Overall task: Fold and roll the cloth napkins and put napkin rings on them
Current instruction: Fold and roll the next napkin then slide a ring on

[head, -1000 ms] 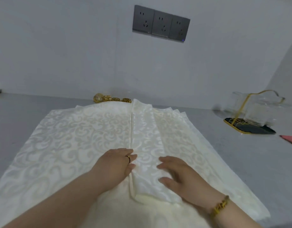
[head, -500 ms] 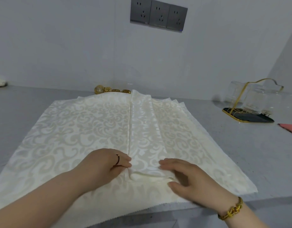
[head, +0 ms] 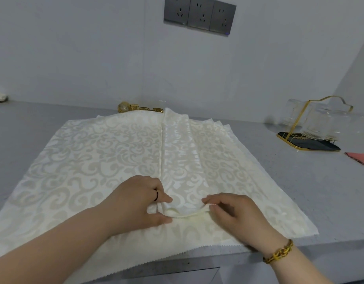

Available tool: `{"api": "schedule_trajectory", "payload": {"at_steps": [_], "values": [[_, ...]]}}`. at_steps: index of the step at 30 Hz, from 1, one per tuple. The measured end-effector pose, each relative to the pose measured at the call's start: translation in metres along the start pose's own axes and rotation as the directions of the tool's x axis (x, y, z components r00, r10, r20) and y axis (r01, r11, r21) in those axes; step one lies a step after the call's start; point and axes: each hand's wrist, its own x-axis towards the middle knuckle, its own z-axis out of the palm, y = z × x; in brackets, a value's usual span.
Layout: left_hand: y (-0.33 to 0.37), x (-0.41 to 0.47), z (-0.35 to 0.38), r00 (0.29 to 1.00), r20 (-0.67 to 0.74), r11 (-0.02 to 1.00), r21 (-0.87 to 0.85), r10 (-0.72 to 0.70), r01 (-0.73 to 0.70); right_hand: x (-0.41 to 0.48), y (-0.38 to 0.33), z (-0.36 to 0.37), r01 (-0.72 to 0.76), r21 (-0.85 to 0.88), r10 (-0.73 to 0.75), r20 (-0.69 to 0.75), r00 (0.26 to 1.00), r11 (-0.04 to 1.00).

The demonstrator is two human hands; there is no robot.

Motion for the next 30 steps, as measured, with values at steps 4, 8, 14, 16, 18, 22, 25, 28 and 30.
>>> {"api": "schedule_trajectory", "payload": {"at_steps": [4, 8, 14, 16, 18, 22, 25, 28, 30], "values": [[0.001, 0.008, 0.003, 0.985, -0.169, 0.998, 0.059, 0.010, 0.000, 0.005, -0.008, -0.006, -0.114, 0.112, 0.118, -0.033, 0.992, 0.987], [0.001, 0.013, 0.008, 0.953, -0.061, 0.924, -0.267, -0.298, 0.272, 0.004, -0.011, -0.009, -0.165, 0.193, 0.155, 0.066, 0.986, 0.967], [0.002, 0.025, 0.004, 0.885, 0.034, 0.840, -0.298, -0.465, 0.453, 0.025, -0.006, -0.007, -0.244, 0.164, 0.250, -0.019, 0.968, 0.956], [0.003, 0.026, 0.002, 0.898, -0.043, 0.892, -0.143, -0.437, 0.428, 0.032, -0.005, -0.004, -0.272, 0.166, 0.280, -0.029, 0.959, 0.948], [0.003, 0.026, 0.003, 0.919, -0.097, 0.924, -0.041, -0.381, 0.379, 0.036, -0.002, 0.003, -0.271, 0.104, 0.279, -0.069, 0.958, 0.957], [0.007, 0.024, 0.005, 0.939, -0.094, 0.943, -0.011, -0.332, 0.333, 0.034, -0.006, 0.012, -0.274, -0.088, 0.257, -0.168, 0.952, 0.958], [0.007, 0.024, 0.006, 0.935, -0.157, 0.947, 0.002, -0.317, 0.321, 0.035, -0.010, 0.011, -0.274, -0.170, 0.251, -0.143, 0.957, 0.947], [0.004, 0.023, 0.010, 0.948, -0.225, 0.974, -0.023, -0.225, 0.226, 0.035, -0.013, 0.011, -0.243, -0.231, 0.211, -0.157, 0.965, 0.942], [0.003, 0.023, 0.011, 0.955, -0.292, 0.993, 0.087, -0.054, 0.082, 0.035, -0.011, 0.014, -0.117, -0.445, 0.013, -0.229, 0.973, 0.888]]}}
